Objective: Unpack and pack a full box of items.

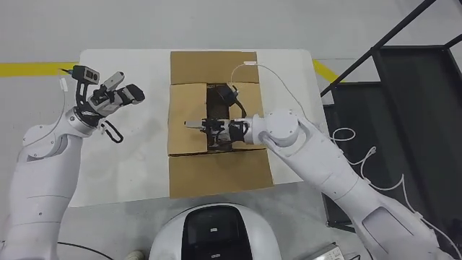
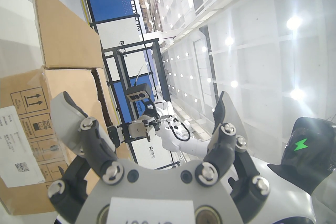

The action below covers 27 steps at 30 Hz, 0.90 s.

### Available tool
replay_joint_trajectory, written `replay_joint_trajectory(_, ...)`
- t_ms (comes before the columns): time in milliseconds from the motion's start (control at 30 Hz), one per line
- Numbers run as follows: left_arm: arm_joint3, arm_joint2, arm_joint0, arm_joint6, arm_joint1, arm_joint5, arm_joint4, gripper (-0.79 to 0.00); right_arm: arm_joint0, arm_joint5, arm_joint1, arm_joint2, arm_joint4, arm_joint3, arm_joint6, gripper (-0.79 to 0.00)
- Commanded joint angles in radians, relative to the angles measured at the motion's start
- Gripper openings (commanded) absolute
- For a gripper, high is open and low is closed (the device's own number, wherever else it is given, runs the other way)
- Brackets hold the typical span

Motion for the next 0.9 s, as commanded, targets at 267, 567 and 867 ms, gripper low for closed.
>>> replay_joint_trajectory(267,-0.037,-0.086,0.016,0.061,0.009,-0.017,-0.076,0.000,0.065,-0.235,-0.061,-0.065,0.130,0.055,-0.053,0.000)
replay_joint_trajectory(567,-0.105,-0.167,0.055,0.022,0.024,0.007,-0.122,0.000,0.233,-0.374,-0.195,-0.266,0.208,0.240,-0.084,0.000)
replay_joint_trajectory(867,-0.057,-0.179,0.056,-0.076,0.037,0.094,-0.114,0.000,0.340,-0.356,-0.325,-0.418,0.162,0.429,-0.086,0.000)
